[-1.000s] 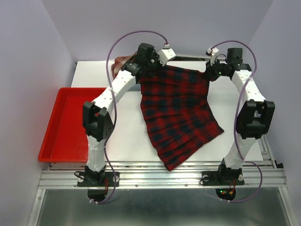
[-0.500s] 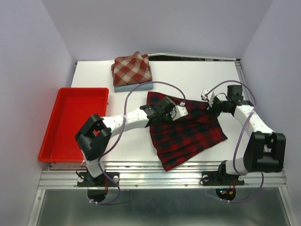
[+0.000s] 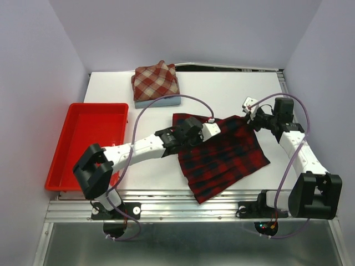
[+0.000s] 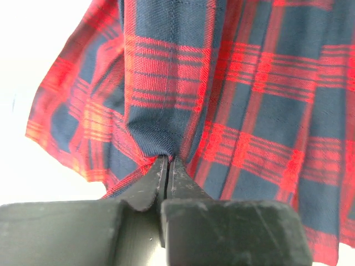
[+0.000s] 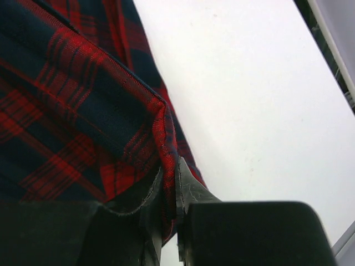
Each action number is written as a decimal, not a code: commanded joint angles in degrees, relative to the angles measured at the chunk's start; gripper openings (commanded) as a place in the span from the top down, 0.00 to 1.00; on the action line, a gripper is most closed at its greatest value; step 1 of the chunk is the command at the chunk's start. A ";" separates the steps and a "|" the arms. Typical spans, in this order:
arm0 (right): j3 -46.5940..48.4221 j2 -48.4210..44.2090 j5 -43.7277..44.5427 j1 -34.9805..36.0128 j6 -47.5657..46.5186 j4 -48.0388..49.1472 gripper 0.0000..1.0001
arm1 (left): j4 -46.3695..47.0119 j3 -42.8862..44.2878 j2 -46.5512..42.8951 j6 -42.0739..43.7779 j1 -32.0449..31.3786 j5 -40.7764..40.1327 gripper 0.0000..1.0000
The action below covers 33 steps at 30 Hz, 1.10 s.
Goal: Fold and stack the skirts
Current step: Fold the skirt
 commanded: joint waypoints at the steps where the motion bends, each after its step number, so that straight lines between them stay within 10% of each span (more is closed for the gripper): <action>1: 5.59 0.19 -4.58 -0.37 1.95 4.11 0.89 | 7.09 -2.21 -11.36 1.08 2.18 5.18 0.44; 3: 5.95 0.45 -7.12 -0.37 2.03 4.20 0.89 | 9.39 -0.73 -14.54 1.25 6.03 9.48 0.16; 5: 6.56 0.89 -9.15 -0.37 2.29 4.20 0.89 | 10.02 3.91 -13.42 2.39 8.95 18.33 0.11; 16: 7.62 1.86 -10.30 -0.37 3.17 4.11 0.88 | 5.71 27.83 10.57 4.86 13.80 41.48 0.10; 25: 7.79 1.86 -11.44 -0.37 4.23 4.11 0.87 | 15.11 30.84 19.45 2.13 10.37 41.51 0.07; 33: 7.09 2.03 -12.50 -0.37 5.54 4.20 0.82 | 21.17 32.85 23.85 -1.82 9.66 35.88 0.45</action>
